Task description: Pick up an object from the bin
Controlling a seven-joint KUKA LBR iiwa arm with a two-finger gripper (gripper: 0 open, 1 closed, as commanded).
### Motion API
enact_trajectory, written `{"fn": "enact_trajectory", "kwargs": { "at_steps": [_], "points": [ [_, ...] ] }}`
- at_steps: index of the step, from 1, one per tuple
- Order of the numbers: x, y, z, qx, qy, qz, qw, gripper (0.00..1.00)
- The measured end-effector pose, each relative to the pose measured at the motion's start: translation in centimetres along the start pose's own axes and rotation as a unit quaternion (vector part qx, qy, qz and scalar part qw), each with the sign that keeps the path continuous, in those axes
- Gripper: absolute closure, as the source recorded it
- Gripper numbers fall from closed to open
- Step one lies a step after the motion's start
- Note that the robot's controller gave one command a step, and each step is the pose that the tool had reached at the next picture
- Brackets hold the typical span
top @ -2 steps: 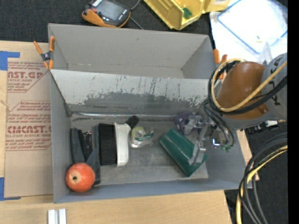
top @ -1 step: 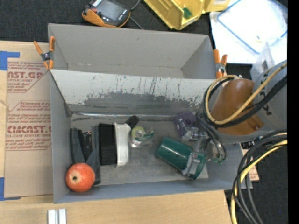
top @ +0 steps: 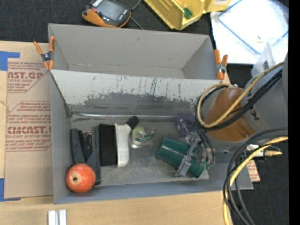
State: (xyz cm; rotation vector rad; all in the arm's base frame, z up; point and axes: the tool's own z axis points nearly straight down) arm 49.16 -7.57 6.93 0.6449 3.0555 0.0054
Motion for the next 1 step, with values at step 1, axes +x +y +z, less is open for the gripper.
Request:
{"fn": "enact_trajectory", "kwargs": {
  "at_steps": [1],
  "points": [
    [1.53,0.79,-0.13,-0.001,-0.0021,0.015,0.9999,1.00]
  ]
}}
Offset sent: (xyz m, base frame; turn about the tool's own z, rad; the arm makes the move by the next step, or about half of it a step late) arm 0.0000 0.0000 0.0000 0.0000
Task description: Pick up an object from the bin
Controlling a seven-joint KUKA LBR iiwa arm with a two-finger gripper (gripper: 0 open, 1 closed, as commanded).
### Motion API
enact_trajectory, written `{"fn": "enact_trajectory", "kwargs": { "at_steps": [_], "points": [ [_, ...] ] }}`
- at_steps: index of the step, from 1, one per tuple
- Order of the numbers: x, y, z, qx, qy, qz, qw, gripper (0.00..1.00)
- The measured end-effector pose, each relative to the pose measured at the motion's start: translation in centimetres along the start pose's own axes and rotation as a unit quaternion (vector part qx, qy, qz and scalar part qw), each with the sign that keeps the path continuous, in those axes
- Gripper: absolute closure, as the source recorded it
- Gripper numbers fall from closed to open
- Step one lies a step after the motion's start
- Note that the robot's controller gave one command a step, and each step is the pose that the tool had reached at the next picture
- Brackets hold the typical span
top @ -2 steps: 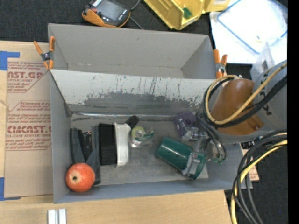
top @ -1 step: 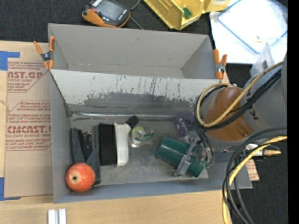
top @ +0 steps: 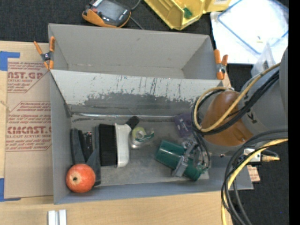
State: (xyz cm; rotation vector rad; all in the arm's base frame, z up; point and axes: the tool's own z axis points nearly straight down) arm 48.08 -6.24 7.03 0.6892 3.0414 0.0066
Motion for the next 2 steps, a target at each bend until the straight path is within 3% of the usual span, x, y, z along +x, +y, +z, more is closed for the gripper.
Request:
{"fn": "enact_trajectory", "kwargs": {
  "at_steps": [2],
  "points": [
    [0.3,-0.1,-1.5,0.001,0.0053,0.000,1.0000,1.00]
  ]
}}
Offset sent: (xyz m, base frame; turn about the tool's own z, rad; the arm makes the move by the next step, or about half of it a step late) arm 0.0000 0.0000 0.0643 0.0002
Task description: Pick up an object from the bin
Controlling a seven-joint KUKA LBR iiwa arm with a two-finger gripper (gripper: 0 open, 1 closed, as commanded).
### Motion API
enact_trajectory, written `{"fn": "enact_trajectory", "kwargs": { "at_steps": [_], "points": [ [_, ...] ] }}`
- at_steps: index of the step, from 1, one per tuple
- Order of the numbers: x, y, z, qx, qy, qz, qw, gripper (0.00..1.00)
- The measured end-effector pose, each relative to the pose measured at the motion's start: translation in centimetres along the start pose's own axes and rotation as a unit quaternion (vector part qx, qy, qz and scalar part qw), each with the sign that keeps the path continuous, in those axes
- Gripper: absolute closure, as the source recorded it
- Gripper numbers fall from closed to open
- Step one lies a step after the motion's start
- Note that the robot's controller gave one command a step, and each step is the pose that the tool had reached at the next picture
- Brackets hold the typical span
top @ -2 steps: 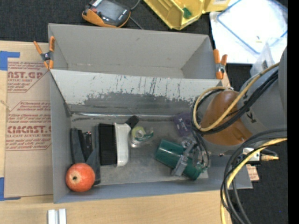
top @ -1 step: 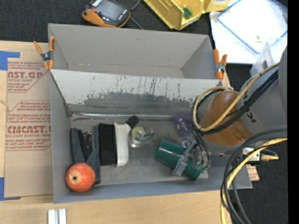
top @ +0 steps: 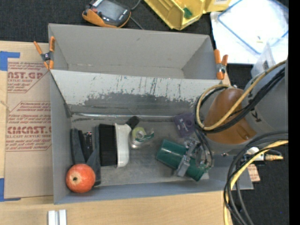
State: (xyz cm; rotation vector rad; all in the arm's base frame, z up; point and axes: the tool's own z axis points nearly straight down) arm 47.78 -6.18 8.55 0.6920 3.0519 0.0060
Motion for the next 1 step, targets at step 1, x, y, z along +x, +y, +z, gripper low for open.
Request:
{"fn": "enact_trajectory", "kwargs": {
  "at_steps": [1],
  "points": [
    [-0.18,0.06,-3.12,-0.001,-0.0028,0.000,1.0000,1.00]
  ]
}}
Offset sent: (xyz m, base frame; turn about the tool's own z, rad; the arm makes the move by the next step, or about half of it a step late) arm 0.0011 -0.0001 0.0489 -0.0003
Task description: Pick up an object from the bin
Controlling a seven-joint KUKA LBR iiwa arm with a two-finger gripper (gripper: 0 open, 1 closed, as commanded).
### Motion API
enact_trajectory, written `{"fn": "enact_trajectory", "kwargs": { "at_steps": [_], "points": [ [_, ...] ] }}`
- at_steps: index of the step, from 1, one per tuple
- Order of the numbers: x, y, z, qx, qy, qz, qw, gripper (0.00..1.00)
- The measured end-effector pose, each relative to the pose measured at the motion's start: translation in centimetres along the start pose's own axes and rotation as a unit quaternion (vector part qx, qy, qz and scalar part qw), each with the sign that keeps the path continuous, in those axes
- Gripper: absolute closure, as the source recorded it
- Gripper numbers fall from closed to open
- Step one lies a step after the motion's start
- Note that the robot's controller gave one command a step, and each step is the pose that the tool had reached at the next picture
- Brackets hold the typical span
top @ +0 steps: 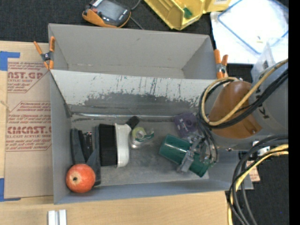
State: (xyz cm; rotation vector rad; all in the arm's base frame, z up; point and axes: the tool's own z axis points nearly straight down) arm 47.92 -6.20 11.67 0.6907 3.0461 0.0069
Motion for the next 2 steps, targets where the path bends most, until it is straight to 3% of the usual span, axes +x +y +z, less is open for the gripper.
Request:
{"fn": "enact_trajectory", "kwargs": {
  "at_steps": [2],
  "points": [
    [0.0,0.1,-3.0,0.000,0.0002,-0.001,1.0000,1.00]
  ]
}}
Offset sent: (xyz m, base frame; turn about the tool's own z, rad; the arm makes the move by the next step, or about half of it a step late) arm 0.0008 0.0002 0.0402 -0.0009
